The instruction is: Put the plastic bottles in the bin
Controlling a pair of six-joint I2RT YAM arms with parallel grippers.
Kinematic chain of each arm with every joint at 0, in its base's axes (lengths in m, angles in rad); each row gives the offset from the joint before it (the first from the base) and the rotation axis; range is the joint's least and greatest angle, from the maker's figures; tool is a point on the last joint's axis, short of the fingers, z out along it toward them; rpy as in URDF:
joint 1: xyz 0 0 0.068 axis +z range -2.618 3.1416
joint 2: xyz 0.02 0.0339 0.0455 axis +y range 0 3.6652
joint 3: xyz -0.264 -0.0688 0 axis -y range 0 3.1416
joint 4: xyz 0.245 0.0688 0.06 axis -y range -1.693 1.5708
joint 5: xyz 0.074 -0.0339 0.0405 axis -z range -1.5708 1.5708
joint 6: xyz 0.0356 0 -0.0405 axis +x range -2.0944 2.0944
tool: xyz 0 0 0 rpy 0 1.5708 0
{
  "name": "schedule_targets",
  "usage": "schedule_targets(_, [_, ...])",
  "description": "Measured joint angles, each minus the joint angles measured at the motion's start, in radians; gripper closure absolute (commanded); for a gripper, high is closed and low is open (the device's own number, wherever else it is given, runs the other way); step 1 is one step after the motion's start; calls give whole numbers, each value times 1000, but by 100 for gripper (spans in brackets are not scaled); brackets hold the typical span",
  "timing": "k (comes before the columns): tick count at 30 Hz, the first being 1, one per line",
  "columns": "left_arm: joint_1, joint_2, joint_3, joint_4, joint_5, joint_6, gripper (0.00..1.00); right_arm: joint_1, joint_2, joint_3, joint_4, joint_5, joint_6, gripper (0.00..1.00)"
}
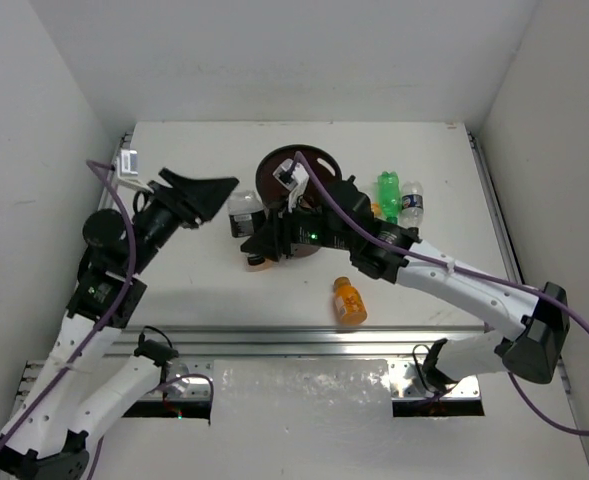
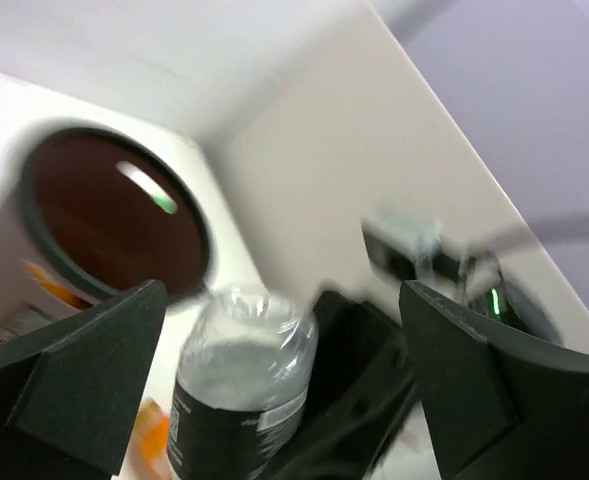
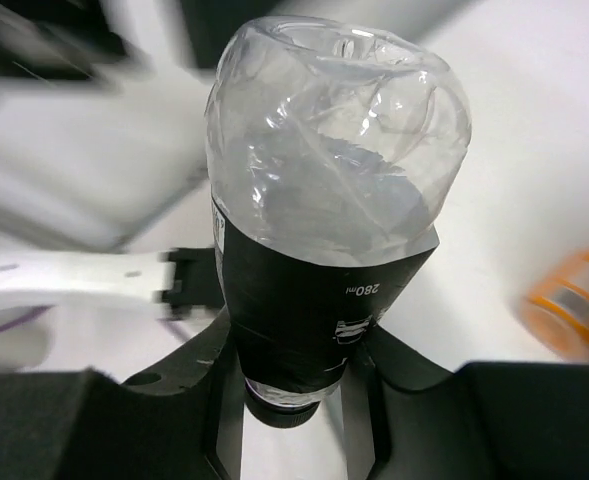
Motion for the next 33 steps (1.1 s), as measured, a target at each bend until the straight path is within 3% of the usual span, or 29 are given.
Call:
schedule_targets(5, [0, 121, 280, -303, -359, 46, 0, -79, 27, 103, -224, 159, -55, 100])
schedule_targets(8, [0, 136, 291, -397, -479, 76, 0, -181, 92, 235, -349, 256, -89, 100])
schedule_targets(12, [0, 143, 222, -478, -511, 114, 0, -267, 219, 422, -490, 382, -152, 95])
schedule_targets(14, [0, 148, 179, -497, -511, 132, 0, -282, 297, 524, -558, 424, -185, 84])
schedule_targets(16, [0, 151, 138, -536, -511, 159, 0, -287, 373, 613, -608, 453, -220, 57])
schedule_targets(17, [0, 152, 129, -557, -511, 175, 0, -287, 404, 650, -635, 462, -232, 32])
schedule_targets(18, [0, 153, 127, -578, -514, 191, 0, -287, 431, 682, -660, 469, -242, 22])
schedule_targets(19, [0, 153, 127, -594, -518, 209, 0, -286, 449, 703, -681, 474, -254, 15])
schedule_targets(23, [0, 148, 127, -633, -555, 282, 0, -286, 462, 739, -767, 506, -290, 9])
schedule_targets(27, [0, 143, 103, -644, -600, 355, 0, -286, 375, 698, -822, 535, -301, 10])
schedule_targets(33, [0, 123, -35, -636, -634, 406, 0, -285, -70, 220, -877, 515, -291, 12])
